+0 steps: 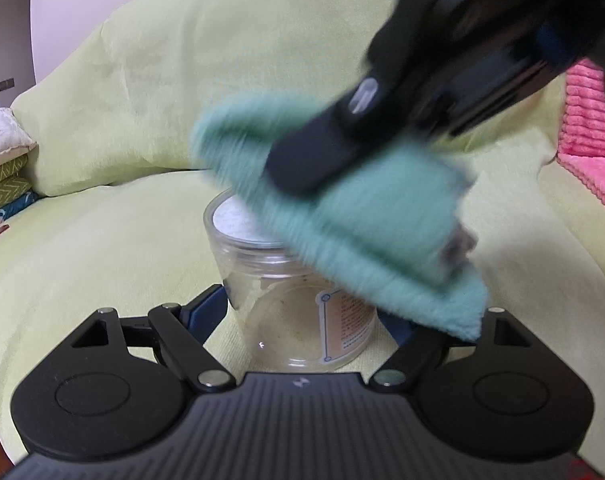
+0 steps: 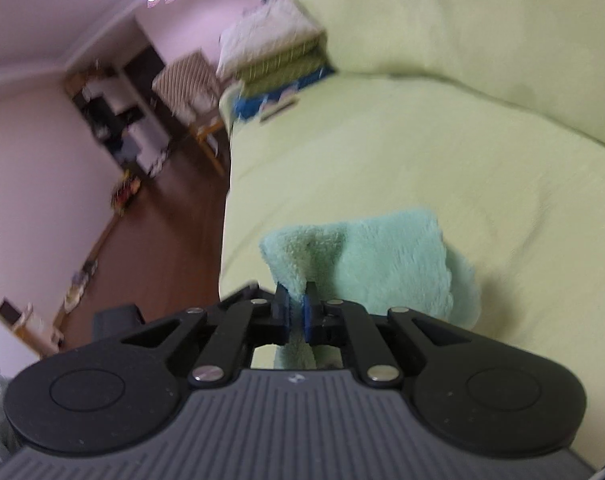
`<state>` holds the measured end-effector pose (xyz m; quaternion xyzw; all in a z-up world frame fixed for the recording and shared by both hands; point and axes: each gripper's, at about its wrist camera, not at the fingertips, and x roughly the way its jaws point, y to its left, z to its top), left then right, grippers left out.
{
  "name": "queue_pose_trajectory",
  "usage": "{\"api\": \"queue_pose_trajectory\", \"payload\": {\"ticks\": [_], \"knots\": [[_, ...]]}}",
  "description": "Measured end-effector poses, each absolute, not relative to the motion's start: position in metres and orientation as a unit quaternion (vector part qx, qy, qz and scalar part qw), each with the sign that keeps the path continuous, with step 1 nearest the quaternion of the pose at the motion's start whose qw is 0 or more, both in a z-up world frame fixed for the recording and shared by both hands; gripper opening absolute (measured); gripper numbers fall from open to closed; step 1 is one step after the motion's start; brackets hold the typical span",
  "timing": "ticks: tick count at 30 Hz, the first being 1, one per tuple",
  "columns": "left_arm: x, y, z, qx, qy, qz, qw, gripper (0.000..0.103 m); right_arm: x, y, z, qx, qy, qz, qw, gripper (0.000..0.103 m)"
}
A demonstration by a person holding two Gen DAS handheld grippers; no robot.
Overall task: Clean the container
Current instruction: 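Grip the clear jar with the left gripper while the right gripper wipes its lid with the cloth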
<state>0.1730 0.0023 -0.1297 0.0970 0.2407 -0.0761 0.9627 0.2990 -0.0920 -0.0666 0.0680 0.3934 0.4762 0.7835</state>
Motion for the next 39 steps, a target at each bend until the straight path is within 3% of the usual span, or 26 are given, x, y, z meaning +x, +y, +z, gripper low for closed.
{"api": "queue_pose_trajectory", "payload": {"ticks": [9,21,25,39], "knots": [[0.171,-0.005,-0.135,0.118,0.234,-0.065,0.963,0.082,0.33,-0.065,-0.081,0.098,0.386,0.47,0.788,0.0],[0.154,-0.008,-0.133,0.121,0.23,-0.067,0.963,0.08,0.343,-0.087,-0.078,0.097,0.343,0.338,0.871,0.005],[0.153,-0.003,-0.131,0.11,0.236,-0.069,0.963,0.08,0.323,-0.117,-0.071,0.143,0.338,0.378,0.85,0.006],[0.14,-0.009,-0.131,0.112,0.242,-0.067,0.961,0.08,0.317,-0.072,-0.08,0.097,0.39,0.471,0.786,0.002]]}}
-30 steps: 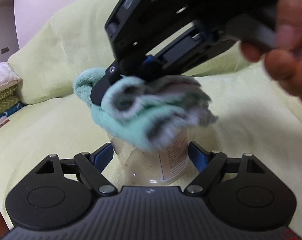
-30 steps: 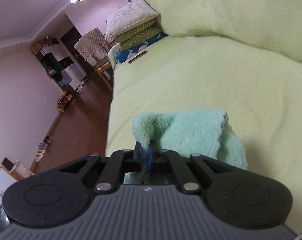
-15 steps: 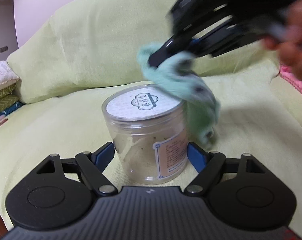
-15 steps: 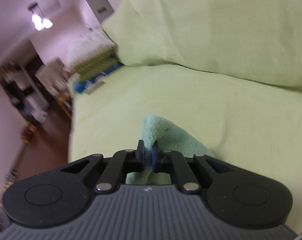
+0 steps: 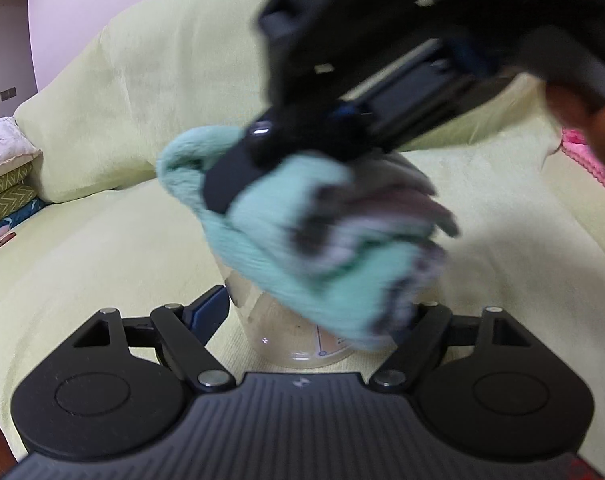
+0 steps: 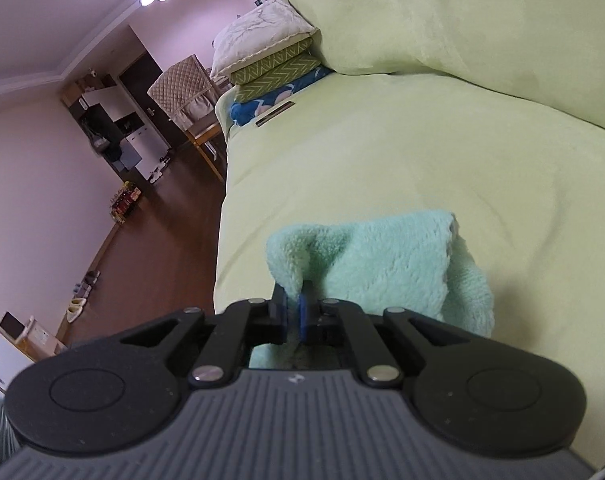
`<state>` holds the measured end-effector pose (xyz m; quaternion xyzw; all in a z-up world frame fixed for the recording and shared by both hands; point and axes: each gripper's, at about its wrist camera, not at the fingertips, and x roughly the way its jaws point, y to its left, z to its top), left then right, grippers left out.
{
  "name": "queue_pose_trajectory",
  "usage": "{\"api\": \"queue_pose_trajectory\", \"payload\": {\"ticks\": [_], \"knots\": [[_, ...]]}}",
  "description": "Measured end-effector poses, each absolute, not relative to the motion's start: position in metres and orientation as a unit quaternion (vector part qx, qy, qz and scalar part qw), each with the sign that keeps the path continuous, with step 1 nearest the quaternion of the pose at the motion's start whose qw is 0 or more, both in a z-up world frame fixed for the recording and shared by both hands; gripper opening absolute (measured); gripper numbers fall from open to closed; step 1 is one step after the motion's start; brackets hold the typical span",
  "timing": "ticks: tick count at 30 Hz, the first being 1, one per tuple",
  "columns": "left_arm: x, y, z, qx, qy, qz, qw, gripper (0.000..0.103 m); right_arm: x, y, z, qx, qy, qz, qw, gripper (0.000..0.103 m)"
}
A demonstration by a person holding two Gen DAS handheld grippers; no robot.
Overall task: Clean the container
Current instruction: 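Grip the clear jar with the left gripper while the right gripper wipes its lid with the cloth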
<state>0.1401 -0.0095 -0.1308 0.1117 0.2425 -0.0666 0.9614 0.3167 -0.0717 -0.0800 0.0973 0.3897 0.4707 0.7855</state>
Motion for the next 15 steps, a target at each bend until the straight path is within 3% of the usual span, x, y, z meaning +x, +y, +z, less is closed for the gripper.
{"api": "queue_pose_trajectory", "payload": {"ticks": [15], "knots": [[0.134,-0.014,-0.129,0.113,0.243,-0.069,0.961,0.077,0.341,-0.08,-0.077,0.08,0.347,0.373,0.857,0.002]]}}
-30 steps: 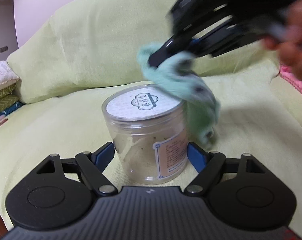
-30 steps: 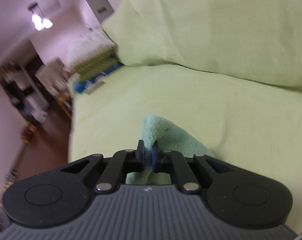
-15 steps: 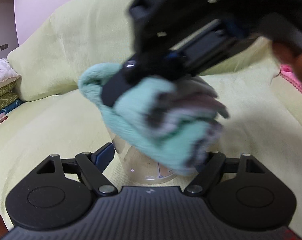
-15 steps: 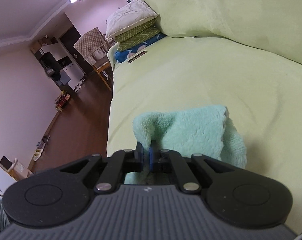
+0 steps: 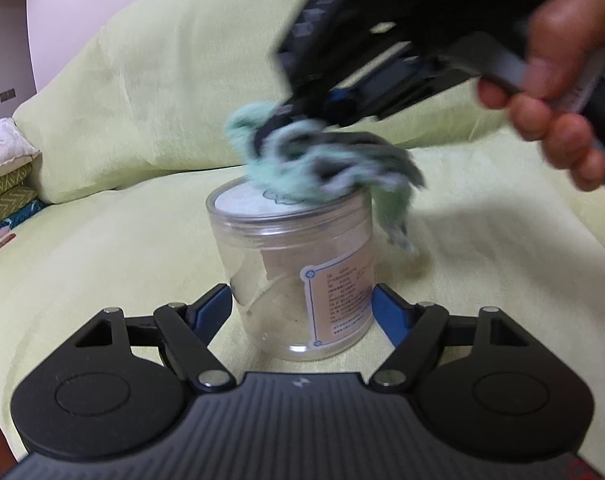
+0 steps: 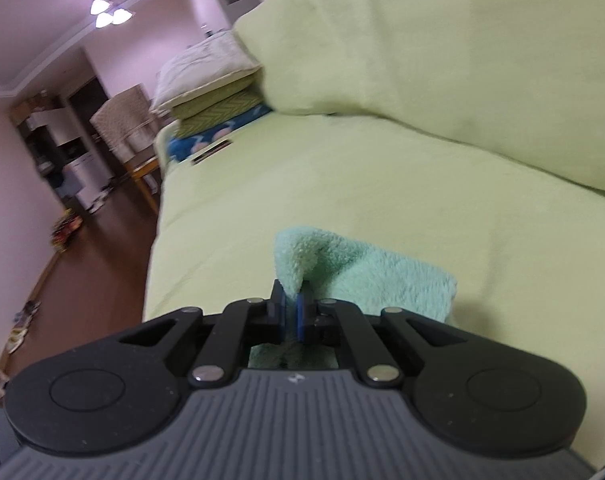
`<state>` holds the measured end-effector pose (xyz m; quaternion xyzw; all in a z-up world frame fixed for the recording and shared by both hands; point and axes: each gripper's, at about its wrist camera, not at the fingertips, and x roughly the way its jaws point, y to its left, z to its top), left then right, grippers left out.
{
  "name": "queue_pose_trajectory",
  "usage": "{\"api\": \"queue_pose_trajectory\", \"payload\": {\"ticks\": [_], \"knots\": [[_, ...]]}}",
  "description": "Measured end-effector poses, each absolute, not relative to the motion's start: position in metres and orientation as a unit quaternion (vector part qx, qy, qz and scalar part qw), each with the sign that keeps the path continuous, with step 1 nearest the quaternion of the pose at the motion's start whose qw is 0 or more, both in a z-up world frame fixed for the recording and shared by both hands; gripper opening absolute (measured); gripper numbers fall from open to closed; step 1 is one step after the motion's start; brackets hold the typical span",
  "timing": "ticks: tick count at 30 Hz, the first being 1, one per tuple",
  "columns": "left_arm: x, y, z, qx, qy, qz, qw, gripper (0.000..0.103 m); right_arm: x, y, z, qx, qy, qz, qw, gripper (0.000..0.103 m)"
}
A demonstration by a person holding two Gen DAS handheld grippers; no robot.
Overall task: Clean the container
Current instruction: 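Grip the clear jar with the left gripper while the right gripper wipes its lid with the cloth, then tilt the held jar with the left gripper to expose its base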
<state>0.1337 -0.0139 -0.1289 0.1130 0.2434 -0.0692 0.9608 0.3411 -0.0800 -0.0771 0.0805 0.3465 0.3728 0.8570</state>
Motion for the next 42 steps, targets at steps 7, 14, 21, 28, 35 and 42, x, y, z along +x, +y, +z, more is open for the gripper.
{"api": "queue_pose_trajectory", "payload": {"ticks": [7,14,21,28,35,42], "knots": [[0.134,-0.013,-0.125,0.101,0.248,-0.071,0.961,0.077,0.304,-0.115,-0.068,0.093,0.343,0.409,0.84,0.005],[0.139,-0.011,-0.128,0.103,0.249,-0.069,0.96,0.077,0.294,-0.097,-0.074,0.071,0.37,0.463,0.803,0.005],[0.139,-0.009,-0.126,0.104,0.252,-0.067,0.96,0.077,0.319,-0.07,-0.077,0.075,0.375,0.475,0.792,0.003],[0.138,-0.01,-0.127,0.107,0.25,-0.067,0.96,0.077,0.333,-0.059,-0.075,0.06,0.352,0.431,0.829,0.002],[0.139,-0.009,-0.129,0.086,0.261,-0.073,0.959,0.078,0.337,-0.079,-0.078,0.076,0.333,0.366,0.866,0.002],[0.162,-0.005,-0.132,0.102,0.251,-0.077,0.96,0.084,0.345,-0.088,-0.081,0.082,0.33,0.348,0.874,0.003]]}}
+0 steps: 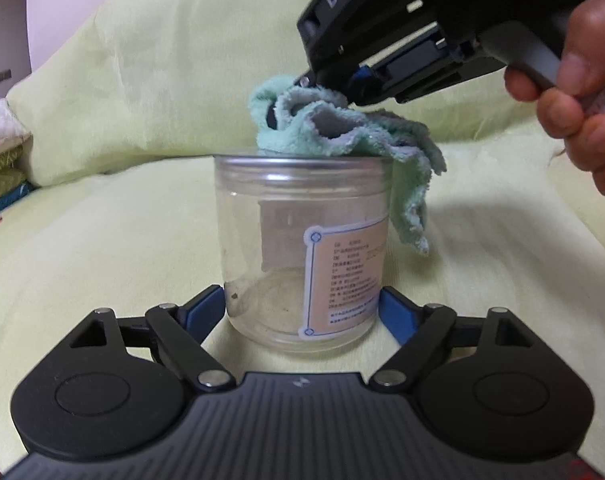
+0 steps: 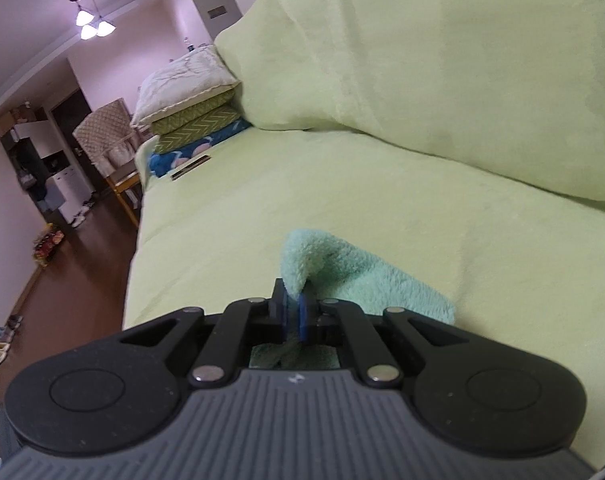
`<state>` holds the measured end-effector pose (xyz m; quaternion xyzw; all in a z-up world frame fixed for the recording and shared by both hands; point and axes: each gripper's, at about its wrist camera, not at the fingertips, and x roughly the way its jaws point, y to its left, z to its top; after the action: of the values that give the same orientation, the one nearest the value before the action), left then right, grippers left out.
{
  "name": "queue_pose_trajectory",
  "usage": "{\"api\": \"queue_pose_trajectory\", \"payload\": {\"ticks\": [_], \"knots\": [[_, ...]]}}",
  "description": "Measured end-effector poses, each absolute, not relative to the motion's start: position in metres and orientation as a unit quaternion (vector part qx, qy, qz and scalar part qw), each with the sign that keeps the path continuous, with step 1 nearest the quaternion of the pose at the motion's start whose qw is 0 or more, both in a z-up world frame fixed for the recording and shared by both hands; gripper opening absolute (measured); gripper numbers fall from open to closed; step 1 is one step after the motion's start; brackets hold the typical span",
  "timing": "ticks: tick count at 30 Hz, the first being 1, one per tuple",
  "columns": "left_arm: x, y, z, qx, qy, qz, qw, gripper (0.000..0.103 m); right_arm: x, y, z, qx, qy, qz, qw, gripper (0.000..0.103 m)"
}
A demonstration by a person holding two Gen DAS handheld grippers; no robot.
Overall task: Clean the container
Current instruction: 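Tilt the held jar with the left gripper to expose its base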
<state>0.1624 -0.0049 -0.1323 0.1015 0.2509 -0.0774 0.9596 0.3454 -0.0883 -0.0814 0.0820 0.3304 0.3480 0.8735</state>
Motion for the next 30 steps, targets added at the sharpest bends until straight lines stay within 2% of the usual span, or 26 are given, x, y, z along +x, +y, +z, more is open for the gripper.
{"api": "queue_pose_trajectory", "payload": {"ticks": [15,17,23,26,30], "knots": [[0.134,-0.021,-0.105,0.147,0.209,-0.134,0.958,0.084,0.37,-0.134,-0.11,0.126,0.4,0.237,0.876,0.006],[0.14,-0.016,-0.103,0.142,0.211,-0.133,0.958,0.084,0.366,-0.142,-0.113,0.154,0.39,0.23,0.878,0.006],[0.141,-0.018,-0.097,0.122,0.215,-0.129,0.96,0.085,0.32,-0.152,-0.077,0.158,0.271,0.277,0.908,0.006],[0.142,-0.021,-0.099,0.123,0.213,-0.126,0.961,0.084,0.301,-0.136,-0.066,0.114,0.262,0.327,0.901,0.005],[0.149,-0.022,-0.105,0.12,0.227,-0.116,0.959,0.088,0.31,-0.113,-0.083,0.064,0.311,0.314,0.895,0.005]]}}
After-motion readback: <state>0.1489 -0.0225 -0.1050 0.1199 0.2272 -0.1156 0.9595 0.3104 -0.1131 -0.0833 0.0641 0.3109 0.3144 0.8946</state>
